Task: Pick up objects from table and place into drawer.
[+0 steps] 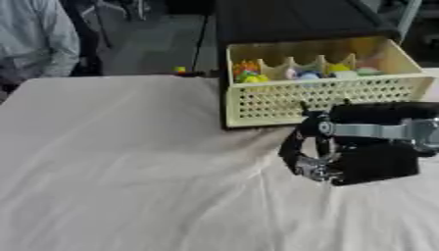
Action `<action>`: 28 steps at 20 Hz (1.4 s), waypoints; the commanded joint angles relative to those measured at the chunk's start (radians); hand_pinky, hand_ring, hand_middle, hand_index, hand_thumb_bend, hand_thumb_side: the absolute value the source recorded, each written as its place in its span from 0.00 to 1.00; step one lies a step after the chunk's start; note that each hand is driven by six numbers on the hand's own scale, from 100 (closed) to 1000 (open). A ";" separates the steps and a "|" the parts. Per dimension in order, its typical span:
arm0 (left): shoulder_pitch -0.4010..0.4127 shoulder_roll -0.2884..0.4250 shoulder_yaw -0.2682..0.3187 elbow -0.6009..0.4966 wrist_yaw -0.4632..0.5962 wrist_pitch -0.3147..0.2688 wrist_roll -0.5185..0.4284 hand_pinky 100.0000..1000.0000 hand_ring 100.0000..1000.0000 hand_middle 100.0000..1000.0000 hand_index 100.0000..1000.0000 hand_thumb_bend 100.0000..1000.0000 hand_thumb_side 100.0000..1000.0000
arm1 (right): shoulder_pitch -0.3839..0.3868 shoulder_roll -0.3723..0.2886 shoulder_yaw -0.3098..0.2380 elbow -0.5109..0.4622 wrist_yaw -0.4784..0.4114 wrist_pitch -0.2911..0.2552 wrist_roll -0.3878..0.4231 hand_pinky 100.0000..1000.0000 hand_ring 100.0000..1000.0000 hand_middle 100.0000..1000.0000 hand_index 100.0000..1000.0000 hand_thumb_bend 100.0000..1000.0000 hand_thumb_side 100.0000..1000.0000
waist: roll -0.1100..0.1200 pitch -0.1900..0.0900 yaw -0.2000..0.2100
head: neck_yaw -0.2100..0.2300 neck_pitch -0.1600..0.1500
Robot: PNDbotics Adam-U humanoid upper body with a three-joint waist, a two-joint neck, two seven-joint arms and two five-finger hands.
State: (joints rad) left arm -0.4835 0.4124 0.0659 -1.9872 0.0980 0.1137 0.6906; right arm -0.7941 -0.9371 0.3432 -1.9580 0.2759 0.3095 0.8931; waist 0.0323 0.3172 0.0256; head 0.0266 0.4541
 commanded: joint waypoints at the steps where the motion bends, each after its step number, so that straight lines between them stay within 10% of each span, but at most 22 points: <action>1: -0.005 0.007 0.004 -0.013 -0.007 0.006 -0.001 0.43 0.69 0.70 0.94 0.23 1.00 | -0.027 -0.010 -0.026 0.030 0.040 0.016 0.014 0.23 0.46 0.71 0.82 0.00 1.00 | -0.003 -0.012 0.005 | -0.007 -0.019; 17: -0.005 -0.016 -0.007 -0.013 -0.011 0.018 -0.014 0.44 0.68 0.70 0.94 0.22 1.00 | -0.098 0.039 -0.004 0.194 0.192 -0.040 0.014 0.23 0.49 0.72 0.82 0.00 1.00 | -0.012 0.025 0.018 | -0.034 -0.059; 28: -0.006 -0.032 -0.008 -0.013 -0.013 0.022 -0.014 0.44 0.68 0.69 0.93 0.22 1.00 | -0.110 0.052 -0.009 0.213 0.207 -0.071 0.014 0.43 0.70 0.78 0.80 0.00 1.00 | -0.017 0.034 0.021 | -0.040 -0.073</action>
State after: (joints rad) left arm -0.4827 0.3689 0.0576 -1.9870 0.0918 0.1329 0.6783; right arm -0.8906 -0.8722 0.3413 -1.7607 0.4700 0.2352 0.9008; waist 0.0161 0.3653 0.0439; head -0.0107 0.3973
